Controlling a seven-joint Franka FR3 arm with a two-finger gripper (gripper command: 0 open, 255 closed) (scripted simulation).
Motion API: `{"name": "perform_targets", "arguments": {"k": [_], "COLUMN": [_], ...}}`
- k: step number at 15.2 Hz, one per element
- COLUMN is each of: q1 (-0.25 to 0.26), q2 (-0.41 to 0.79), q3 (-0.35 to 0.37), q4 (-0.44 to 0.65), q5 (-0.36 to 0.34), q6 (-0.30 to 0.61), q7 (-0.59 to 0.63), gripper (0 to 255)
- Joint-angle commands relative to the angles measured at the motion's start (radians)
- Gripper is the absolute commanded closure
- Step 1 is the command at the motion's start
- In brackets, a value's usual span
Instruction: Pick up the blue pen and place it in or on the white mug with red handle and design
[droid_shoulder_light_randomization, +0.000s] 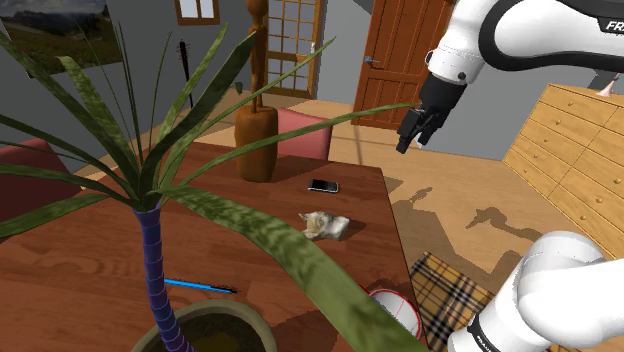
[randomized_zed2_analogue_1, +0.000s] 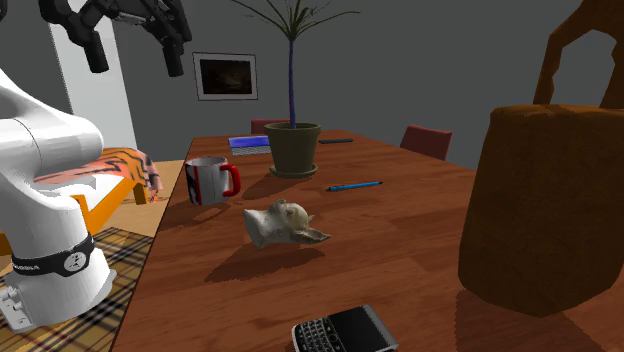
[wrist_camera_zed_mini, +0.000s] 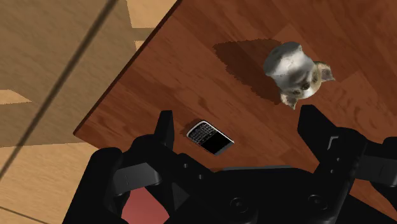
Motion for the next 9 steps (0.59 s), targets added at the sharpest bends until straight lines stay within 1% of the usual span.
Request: {"name": "perform_targets", "arguments": {"k": [1, 9], "q1": [0.000, 0.076], "q2": [0.000, 0.211], "q3": [0.000, 0.080], "q4": [0.000, 0.042], "q5": [0.000, 0.046], "q6": [0.000, 0.160], "q7": [0.000, -0.001], "gripper": [0, 0]}}
